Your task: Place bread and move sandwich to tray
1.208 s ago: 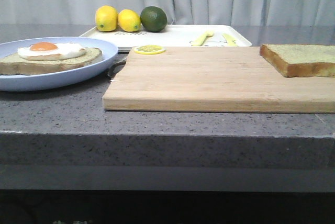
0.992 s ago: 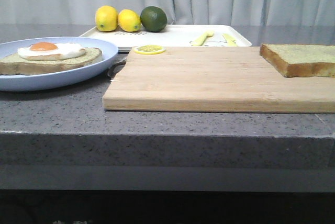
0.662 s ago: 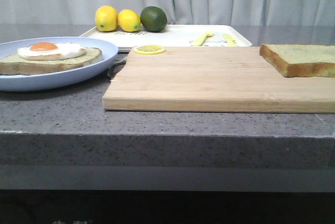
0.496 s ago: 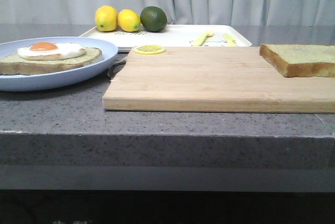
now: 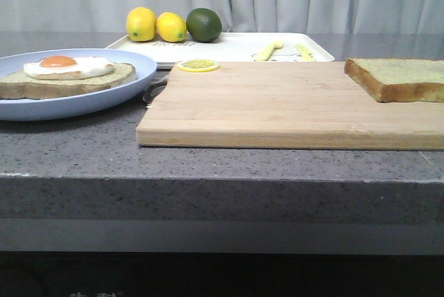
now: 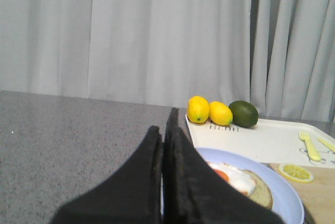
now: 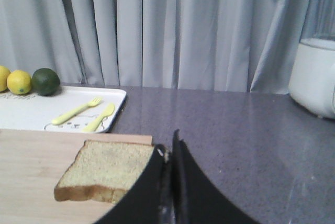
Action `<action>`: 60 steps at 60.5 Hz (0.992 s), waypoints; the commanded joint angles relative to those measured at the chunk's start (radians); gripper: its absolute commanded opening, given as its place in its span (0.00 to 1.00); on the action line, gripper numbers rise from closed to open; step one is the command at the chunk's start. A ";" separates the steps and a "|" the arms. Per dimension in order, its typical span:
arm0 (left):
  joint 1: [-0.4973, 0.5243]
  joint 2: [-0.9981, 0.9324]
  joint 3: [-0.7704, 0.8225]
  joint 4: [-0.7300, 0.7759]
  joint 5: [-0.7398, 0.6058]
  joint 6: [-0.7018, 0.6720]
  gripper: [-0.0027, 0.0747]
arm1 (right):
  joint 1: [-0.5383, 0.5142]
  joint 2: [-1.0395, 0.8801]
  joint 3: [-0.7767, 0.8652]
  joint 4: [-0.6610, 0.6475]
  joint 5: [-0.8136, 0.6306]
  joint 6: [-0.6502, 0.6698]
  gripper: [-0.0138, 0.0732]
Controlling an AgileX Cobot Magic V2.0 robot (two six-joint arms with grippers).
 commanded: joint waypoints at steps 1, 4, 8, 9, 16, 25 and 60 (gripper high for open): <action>-0.003 0.072 -0.129 0.015 0.020 -0.008 0.01 | -0.007 0.063 -0.129 -0.027 0.020 -0.001 0.08; -0.003 0.118 -0.196 0.015 0.068 -0.008 0.01 | -0.007 0.105 -0.194 -0.027 0.068 -0.001 0.08; -0.003 0.184 -0.284 0.015 0.148 -0.008 0.01 | -0.007 0.159 -0.271 -0.027 0.123 -0.001 0.08; -0.003 0.196 -0.300 0.015 0.164 -0.008 0.01 | -0.007 0.170 -0.286 -0.027 0.134 -0.001 0.08; -0.003 0.309 -0.423 0.015 0.304 -0.008 0.01 | -0.007 0.275 -0.401 -0.027 0.236 -0.001 0.08; -0.003 0.418 -0.504 0.015 0.411 -0.008 0.01 | -0.007 0.405 -0.495 -0.018 0.388 -0.001 0.08; -0.003 0.568 -0.503 0.065 0.420 -0.008 0.03 | -0.007 0.682 -0.500 -0.016 0.473 -0.001 0.19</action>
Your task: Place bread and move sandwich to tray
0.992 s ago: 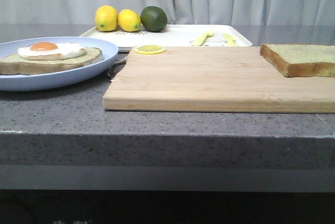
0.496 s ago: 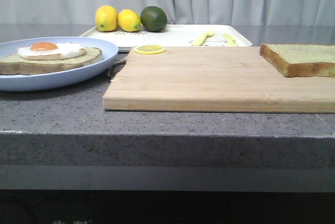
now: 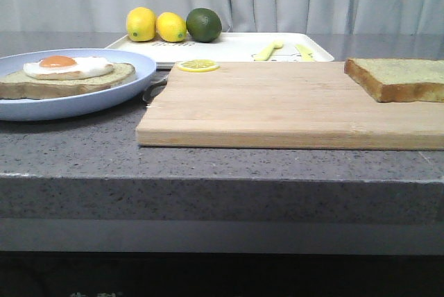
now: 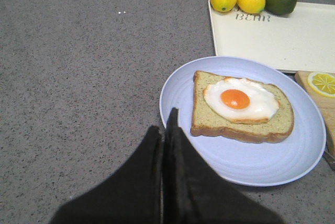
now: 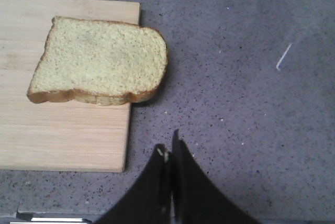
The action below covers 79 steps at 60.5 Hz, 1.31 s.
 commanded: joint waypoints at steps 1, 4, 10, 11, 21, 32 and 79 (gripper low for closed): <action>-0.003 0.015 -0.035 0.033 -0.066 -0.008 0.05 | -0.007 0.025 -0.032 -0.006 -0.058 -0.001 0.24; -0.003 0.016 -0.035 0.046 -0.068 -0.008 0.12 | -0.007 0.032 -0.032 -0.006 -0.059 -0.001 0.38; -0.003 0.017 -0.035 0.060 -0.068 -0.008 0.31 | -0.007 0.043 -0.032 -0.006 -0.067 -0.001 0.67; -0.003 0.017 -0.035 0.062 -0.068 -0.008 0.35 | -0.007 0.045 -0.032 -0.006 -0.071 -0.001 0.71; -0.003 0.017 -0.035 0.068 -0.068 -0.008 0.63 | -0.007 0.047 -0.032 -0.006 -0.094 -0.001 0.92; -0.003 0.017 -0.035 0.062 -0.068 -0.008 0.63 | -0.007 0.047 -0.032 -0.006 -0.088 -0.001 0.91; -0.296 0.017 -0.035 0.127 -0.074 -0.008 0.63 | -0.299 0.501 -0.496 0.311 0.419 -0.230 0.91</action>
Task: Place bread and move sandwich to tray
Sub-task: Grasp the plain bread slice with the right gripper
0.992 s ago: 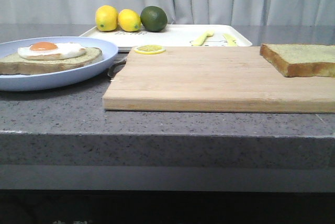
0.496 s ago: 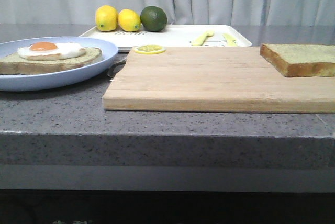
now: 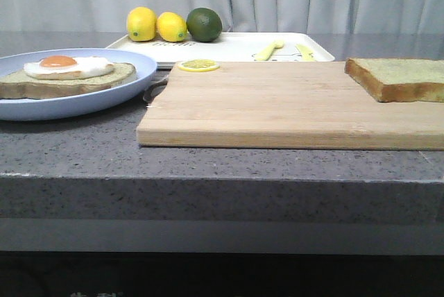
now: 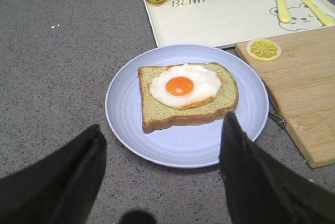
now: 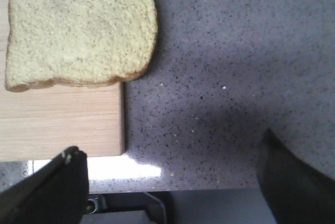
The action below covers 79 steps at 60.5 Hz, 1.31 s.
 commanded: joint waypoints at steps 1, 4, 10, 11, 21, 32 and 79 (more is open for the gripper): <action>-0.014 0.007 -0.035 0.022 -0.074 -0.008 0.63 | -0.136 0.052 -0.051 0.181 0.020 -0.130 0.91; -0.014 0.007 -0.035 0.028 -0.074 -0.008 0.63 | -0.208 0.082 -0.051 0.308 0.047 -0.213 0.91; -0.014 0.007 -0.035 0.035 -0.074 -0.008 0.63 | -0.363 0.151 -0.051 0.512 0.126 -0.365 0.91; -0.014 0.007 -0.035 0.035 -0.074 -0.008 0.63 | -0.379 0.165 -0.051 0.534 0.138 -0.381 0.91; -0.013 0.007 -0.035 0.035 -0.074 -0.008 0.63 | -0.448 0.267 -0.051 0.737 0.154 -0.493 0.91; -0.013 0.007 -0.035 0.035 -0.074 -0.008 0.63 | -0.447 0.367 -0.051 0.841 0.173 -0.570 0.91; -0.013 0.007 -0.035 0.045 -0.079 -0.008 0.63 | -0.281 0.626 -0.051 0.901 0.174 -0.613 0.91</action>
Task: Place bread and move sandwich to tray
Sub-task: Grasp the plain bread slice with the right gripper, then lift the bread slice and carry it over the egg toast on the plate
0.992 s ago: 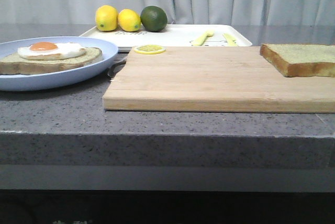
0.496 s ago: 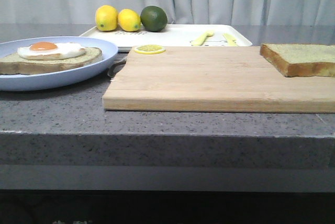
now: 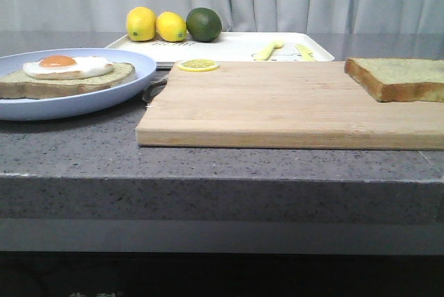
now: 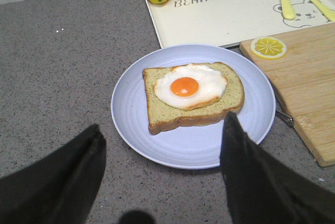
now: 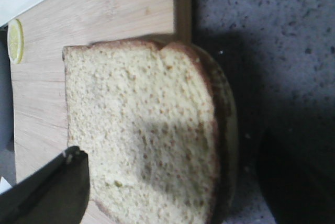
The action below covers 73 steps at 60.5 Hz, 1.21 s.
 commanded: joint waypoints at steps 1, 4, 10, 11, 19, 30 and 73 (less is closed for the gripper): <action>-0.006 0.005 -0.035 0.010 -0.079 -0.008 0.63 | 0.003 -0.023 -0.026 0.057 0.133 -0.017 0.91; -0.006 0.005 -0.035 0.010 -0.079 -0.008 0.63 | 0.003 -0.022 -0.026 0.073 0.133 -0.017 0.91; -0.006 0.005 -0.035 0.010 -0.073 -0.008 0.63 | 0.006 -0.022 -0.026 0.094 0.133 -0.017 0.91; -0.006 0.005 -0.035 0.010 -0.073 -0.008 0.63 | 0.007 -0.022 -0.026 0.097 0.133 -0.017 0.91; -0.006 0.005 -0.035 0.010 -0.075 -0.008 0.63 | 0.026 -0.022 -0.026 0.099 0.134 -0.016 0.91; -0.006 0.005 -0.035 0.019 -0.089 -0.008 0.63 | 0.030 -0.022 -0.026 0.097 0.134 -0.016 0.83; -0.006 0.005 -0.035 0.019 -0.083 -0.008 0.63 | 0.032 -0.148 -0.027 0.203 0.134 -0.005 0.24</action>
